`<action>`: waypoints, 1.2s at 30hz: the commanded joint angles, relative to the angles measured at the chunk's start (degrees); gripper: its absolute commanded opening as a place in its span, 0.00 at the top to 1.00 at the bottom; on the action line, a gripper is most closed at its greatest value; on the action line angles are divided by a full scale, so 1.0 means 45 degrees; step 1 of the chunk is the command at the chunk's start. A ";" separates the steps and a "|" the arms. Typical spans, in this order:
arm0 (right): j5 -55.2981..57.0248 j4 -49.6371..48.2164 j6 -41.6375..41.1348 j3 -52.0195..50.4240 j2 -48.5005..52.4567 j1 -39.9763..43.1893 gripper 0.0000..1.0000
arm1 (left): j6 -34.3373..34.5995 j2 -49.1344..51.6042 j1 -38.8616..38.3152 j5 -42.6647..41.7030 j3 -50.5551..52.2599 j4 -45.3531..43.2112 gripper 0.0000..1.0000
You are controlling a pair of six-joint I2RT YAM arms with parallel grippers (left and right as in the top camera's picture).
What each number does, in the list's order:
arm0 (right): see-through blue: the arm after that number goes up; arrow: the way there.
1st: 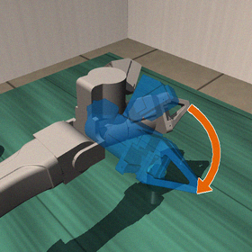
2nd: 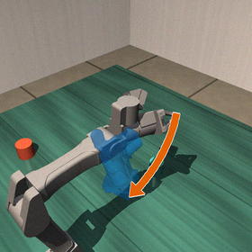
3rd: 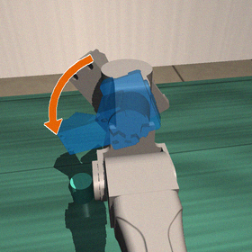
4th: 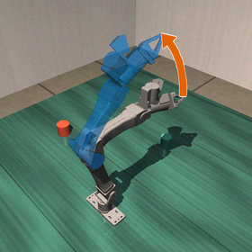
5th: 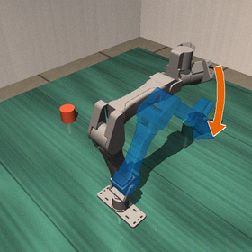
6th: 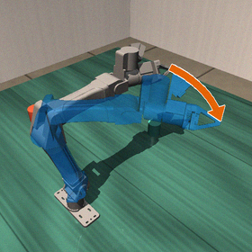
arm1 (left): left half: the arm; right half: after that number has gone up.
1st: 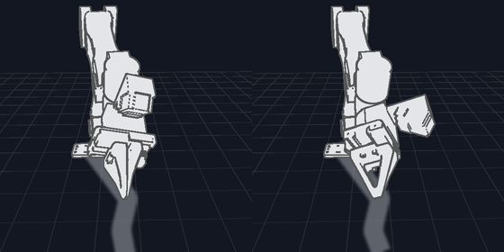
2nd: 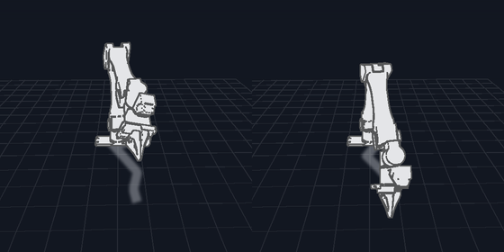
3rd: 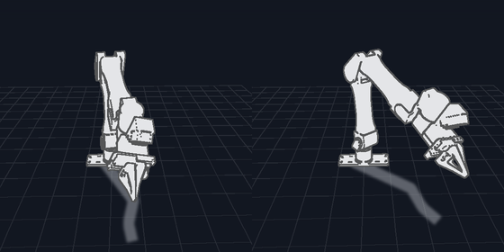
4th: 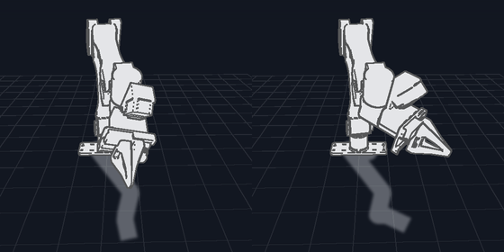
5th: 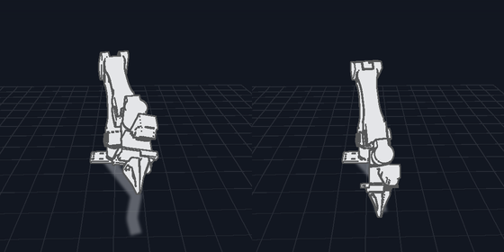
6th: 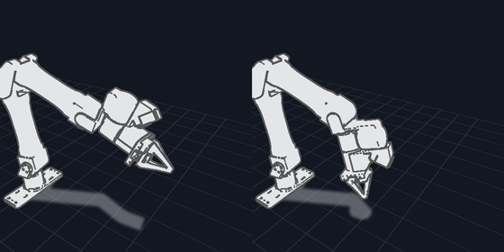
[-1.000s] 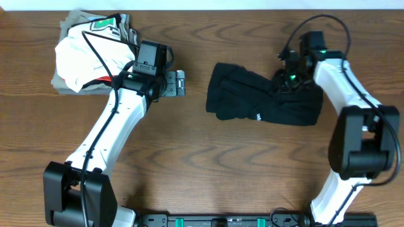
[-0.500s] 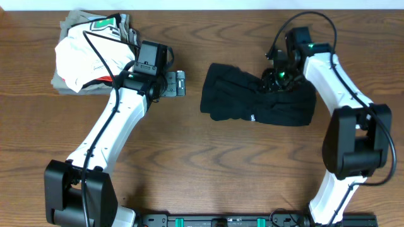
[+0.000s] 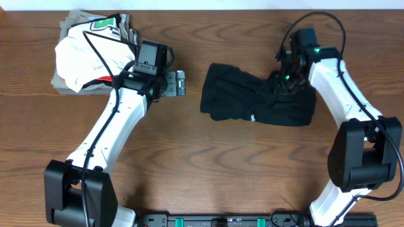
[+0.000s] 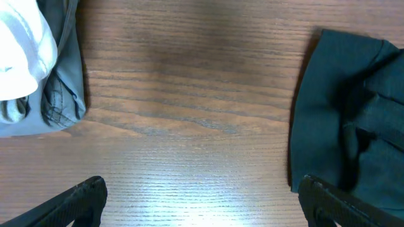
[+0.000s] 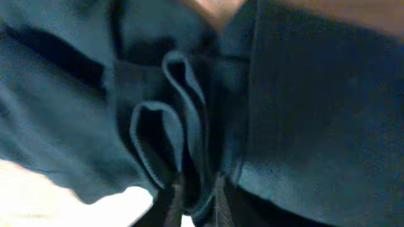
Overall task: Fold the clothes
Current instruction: 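Fold the strip's right end leftward onto itself with the right gripper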
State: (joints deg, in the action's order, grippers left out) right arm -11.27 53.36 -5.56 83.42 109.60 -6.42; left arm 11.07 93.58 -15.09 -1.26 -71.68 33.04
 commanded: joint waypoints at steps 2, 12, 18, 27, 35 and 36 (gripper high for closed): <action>-0.0223 -0.0763 -0.0272 -0.1001 0.0087 -0.0408 0.91 | -0.0107 0.0165 0.0015 0.0092 -0.0097 -0.0024 0.02; -0.0219 -0.2395 -0.0277 -0.1705 0.0170 -0.1423 0.91 | -0.0102 0.0170 0.0005 0.0087 -0.0097 -0.0170 0.02; -0.0330 -0.0976 -0.0083 0.0238 -0.0228 -0.1156 0.75 | -0.0316 0.0170 -0.0029 -0.1219 -0.0097 -0.0219 0.02; 0.1083 0.2953 0.0840 0.4692 -0.1093 -0.0525 0.27 | -0.1938 0.1705 -0.0029 -0.6091 -0.0102 -0.1559 0.02; 0.1370 0.4294 0.1117 0.5051 -0.1209 0.0194 0.25 | -0.3220 0.3944 -0.0019 -0.9423 -0.0413 -0.2516 0.02; 0.1365 0.4362 0.1117 0.5051 -0.1209 0.0282 0.25 | -0.3478 0.4080 -0.0019 -0.9695 -0.0481 -0.2521 0.02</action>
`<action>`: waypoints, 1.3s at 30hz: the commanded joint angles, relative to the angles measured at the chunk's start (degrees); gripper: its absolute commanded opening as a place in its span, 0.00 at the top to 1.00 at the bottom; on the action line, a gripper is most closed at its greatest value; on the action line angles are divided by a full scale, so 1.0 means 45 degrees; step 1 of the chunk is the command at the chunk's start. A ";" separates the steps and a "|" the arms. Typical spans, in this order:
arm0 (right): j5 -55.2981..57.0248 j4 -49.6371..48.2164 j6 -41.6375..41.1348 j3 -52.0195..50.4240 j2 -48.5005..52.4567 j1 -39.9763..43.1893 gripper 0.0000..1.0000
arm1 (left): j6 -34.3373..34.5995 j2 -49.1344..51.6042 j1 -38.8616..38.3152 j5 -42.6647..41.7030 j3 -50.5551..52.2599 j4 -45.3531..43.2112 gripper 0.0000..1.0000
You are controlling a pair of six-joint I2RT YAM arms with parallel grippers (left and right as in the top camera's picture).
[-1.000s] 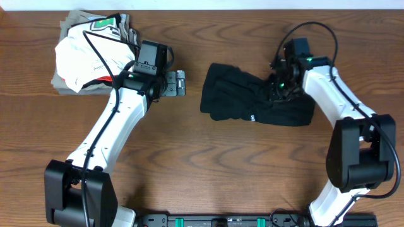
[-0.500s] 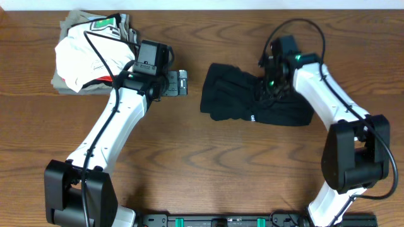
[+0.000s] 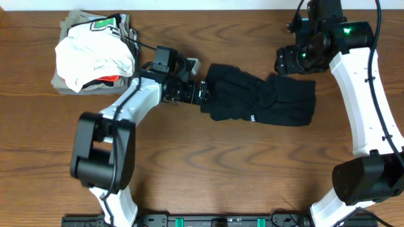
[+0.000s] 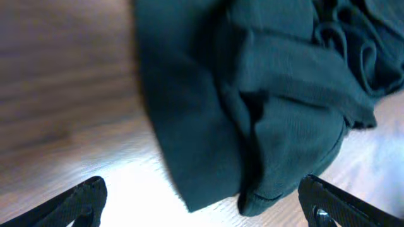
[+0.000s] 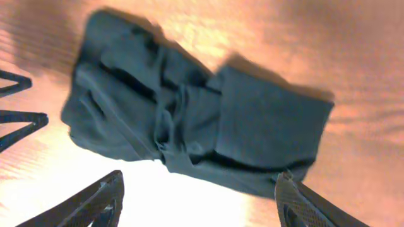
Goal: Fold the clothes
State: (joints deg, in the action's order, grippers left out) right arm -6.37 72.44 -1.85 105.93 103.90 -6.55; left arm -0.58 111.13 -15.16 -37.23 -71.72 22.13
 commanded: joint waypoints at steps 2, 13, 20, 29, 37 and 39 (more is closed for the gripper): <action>0.0277 0.0155 0.0291 0.0049 0.0053 0.0393 0.25 | -0.1224 0.0423 -0.0019 -0.2215 -0.0559 -0.0117 0.02; 0.0277 0.0257 0.0291 0.0049 0.0053 0.0389 0.25 | -0.1574 0.2259 -0.0063 -0.2098 -0.0568 -0.1967 0.02; 0.0277 0.0389 0.0291 0.0049 0.0053 0.0393 0.24 | -0.0525 0.2749 -0.0073 -0.1569 -0.0568 -0.3769 0.02; 0.0277 0.0408 0.0291 0.0049 0.0053 0.0393 0.24 | -0.0131 0.3308 -0.0675 -0.2540 -0.0568 -0.4726 0.17; 0.0277 0.0461 0.0287 0.0015 0.0058 0.0393 0.27 | 0.1166 0.3094 0.0369 -0.3133 -0.0573 -0.4648 0.94; 0.0277 0.0408 0.0287 -0.0078 0.0068 0.0393 0.34 | 0.1268 0.2807 0.0792 -0.3740 -0.0573 -0.4566 0.94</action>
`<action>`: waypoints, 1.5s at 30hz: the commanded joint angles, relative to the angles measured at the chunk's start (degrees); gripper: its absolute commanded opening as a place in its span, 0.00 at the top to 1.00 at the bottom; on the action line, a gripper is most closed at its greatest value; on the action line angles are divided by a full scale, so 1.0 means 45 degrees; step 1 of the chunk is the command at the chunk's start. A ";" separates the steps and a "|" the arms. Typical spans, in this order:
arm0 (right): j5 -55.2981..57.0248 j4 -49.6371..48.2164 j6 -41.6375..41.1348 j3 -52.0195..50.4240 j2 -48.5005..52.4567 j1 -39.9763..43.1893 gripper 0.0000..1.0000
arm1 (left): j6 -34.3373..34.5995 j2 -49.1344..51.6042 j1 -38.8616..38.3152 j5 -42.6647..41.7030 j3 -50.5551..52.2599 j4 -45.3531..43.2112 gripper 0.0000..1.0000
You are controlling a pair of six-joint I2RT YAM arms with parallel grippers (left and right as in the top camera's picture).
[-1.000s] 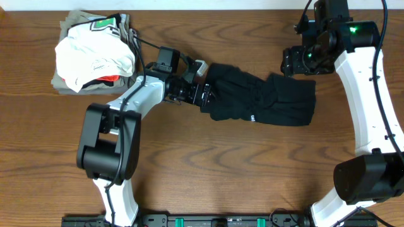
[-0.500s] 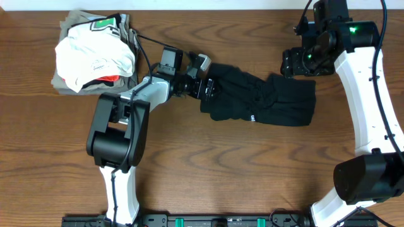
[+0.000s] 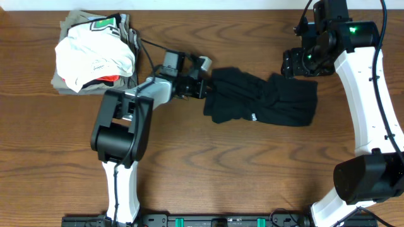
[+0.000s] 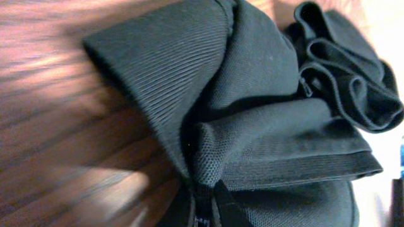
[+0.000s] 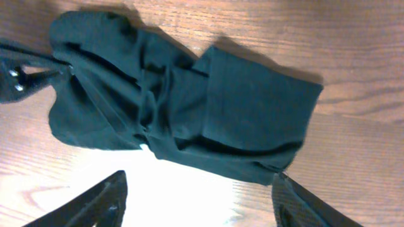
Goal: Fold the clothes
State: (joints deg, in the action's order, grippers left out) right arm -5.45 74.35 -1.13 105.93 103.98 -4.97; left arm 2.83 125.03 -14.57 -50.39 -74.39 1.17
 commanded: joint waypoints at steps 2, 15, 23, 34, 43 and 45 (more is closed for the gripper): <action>0.0068 -0.0199 0.0121 -0.0301 0.0049 0.0044 0.49 | 0.0549 -0.0733 0.1054 -0.0991 0.0019 0.0486 0.94; -0.4682 -0.6557 -0.0321 -0.5469 0.0068 0.0189 0.99 | -0.1015 -0.3691 0.1501 0.1073 0.0024 0.4595 0.94; -0.5513 -1.0054 -0.1574 -0.8330 0.0680 0.0612 0.99 | -0.1156 -0.3910 0.1243 0.2118 0.0024 0.5396 0.94; -0.5527 -1.1045 -0.1729 -0.9078 0.2424 0.1783 0.99 | -0.1146 -0.4979 0.1239 0.2560 0.0019 0.5401 0.94; -0.5566 -1.1429 -0.1734 -0.9078 0.4522 0.1768 0.99 | -0.0763 -0.5659 -0.0777 0.2929 0.0019 0.5081 0.94; -0.5639 -1.1424 -0.1724 -0.9078 0.4823 0.1763 0.99 | -0.0505 -0.5659 -0.1622 0.3784 0.0019 0.4692 0.94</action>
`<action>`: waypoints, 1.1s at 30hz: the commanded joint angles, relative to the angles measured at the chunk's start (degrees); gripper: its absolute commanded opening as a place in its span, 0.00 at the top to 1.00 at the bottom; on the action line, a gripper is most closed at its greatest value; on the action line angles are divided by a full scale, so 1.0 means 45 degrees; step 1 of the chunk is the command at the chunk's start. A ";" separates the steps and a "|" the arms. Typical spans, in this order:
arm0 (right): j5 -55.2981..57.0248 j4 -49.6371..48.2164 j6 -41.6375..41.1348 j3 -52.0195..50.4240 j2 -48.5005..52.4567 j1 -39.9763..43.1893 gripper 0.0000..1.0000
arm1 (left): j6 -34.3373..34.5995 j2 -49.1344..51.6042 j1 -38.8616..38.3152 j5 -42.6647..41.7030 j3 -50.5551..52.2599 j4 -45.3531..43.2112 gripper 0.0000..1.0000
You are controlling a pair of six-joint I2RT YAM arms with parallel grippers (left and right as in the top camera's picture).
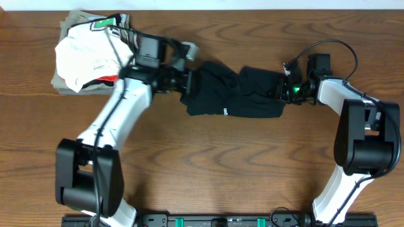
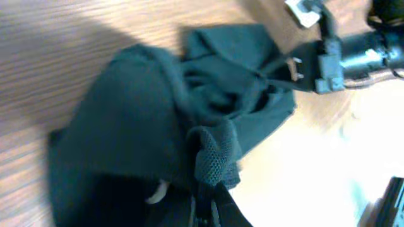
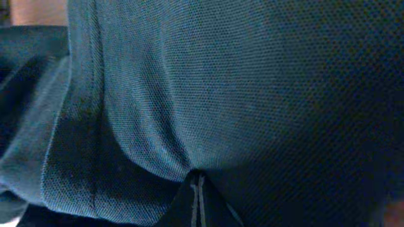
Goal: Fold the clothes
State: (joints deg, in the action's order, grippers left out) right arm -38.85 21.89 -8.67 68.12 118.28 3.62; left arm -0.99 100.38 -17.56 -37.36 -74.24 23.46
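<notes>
A black garment (image 1: 233, 94) lies bunched and stretched sideways on the wooden table (image 1: 208, 164), in the upper middle of the overhead view. My left gripper (image 1: 187, 82) is shut on its left end; in the left wrist view the gripper (image 2: 205, 205) pinches a fold of the black cloth (image 2: 158, 120). My right gripper (image 1: 282, 90) is shut on the garment's right edge. In the right wrist view the black fabric (image 3: 240, 75) fills the frame, and the gripper (image 3: 197, 202) is closed on it at the bottom.
A pile of other clothes (image 1: 88, 50), white on top of grey, sits at the table's far left corner, just behind the left arm. The table's far edge runs close behind both grippers.
My right gripper was open and raised over the garment's right end; now it is low at the right edge and shut on it. The left gripper, still holding the left end, and the garment are further left.
First my right gripper was shut on the garment's middle while the left stood open between the pile and the garment. Then the right was open and raised, the left open at the left edge. Then the left was shut on that end. Now both hold opposite ends.
</notes>
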 commanded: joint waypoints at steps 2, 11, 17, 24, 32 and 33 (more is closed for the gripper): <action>0.1549 0.0228 0.0117 -0.0675 0.1802 -0.0141 0.99 | 0.0491 -0.0180 -0.1914 0.1783 -0.0015 -0.0933 0.94; 0.0967 0.0282 0.0238 -0.0675 0.1802 -0.0155 0.99 | 0.0563 0.0583 -0.5314 0.4677 -0.0010 -0.4148 0.94; 0.0855 0.0325 0.0238 -0.0675 0.1802 -0.0155 0.99 | 0.0568 0.2647 -0.6159 0.5508 -0.0010 -0.6873 0.94; 0.0860 0.0389 0.0379 -0.0675 0.1802 -0.0151 0.99 | 0.0568 0.3823 -0.6081 0.6212 -0.0010 -0.8563 0.94; 0.0865 0.0306 0.0379 -0.0670 0.1802 -0.0151 0.99 | 0.0699 0.3007 -0.5537 0.6698 -0.0175 -0.8432 0.02; 0.0865 0.0306 0.0389 -0.0670 0.1802 -0.0146 0.99 | 0.0792 0.2759 -0.5459 0.6693 -0.0189 -0.8330 0.02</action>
State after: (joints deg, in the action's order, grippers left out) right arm -45.23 21.39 -8.29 68.69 120.64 4.49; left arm 1.74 116.62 -43.00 -8.29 -74.17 -14.79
